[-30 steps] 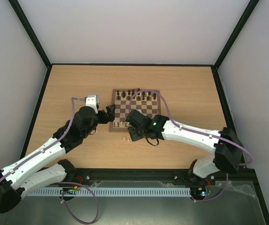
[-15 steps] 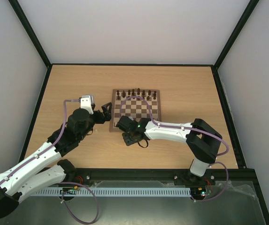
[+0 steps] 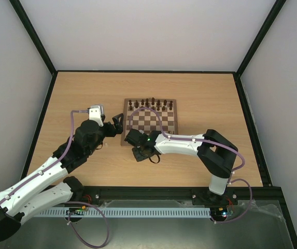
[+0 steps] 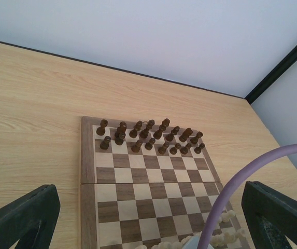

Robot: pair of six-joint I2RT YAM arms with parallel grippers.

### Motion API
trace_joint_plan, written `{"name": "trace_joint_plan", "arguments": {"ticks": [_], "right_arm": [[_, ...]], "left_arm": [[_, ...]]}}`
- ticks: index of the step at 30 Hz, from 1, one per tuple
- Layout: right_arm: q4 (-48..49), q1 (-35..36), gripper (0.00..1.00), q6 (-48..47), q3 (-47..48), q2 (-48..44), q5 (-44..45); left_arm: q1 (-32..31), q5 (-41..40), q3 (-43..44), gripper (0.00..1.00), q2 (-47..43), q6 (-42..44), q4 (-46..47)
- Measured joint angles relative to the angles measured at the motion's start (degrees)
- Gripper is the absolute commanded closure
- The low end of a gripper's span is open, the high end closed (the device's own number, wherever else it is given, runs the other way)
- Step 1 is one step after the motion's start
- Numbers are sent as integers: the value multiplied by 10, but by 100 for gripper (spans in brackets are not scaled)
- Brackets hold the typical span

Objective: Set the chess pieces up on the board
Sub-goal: Pick up the chess piece at the center of the board.

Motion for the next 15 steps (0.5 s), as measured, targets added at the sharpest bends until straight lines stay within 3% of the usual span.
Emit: {"name": "trace_joint_plan", "arguments": {"ticks": [15], "right_arm": [[0,0,94,2,0,11,8]], "left_arm": [[0,0,0,1,1,0,0]]}}
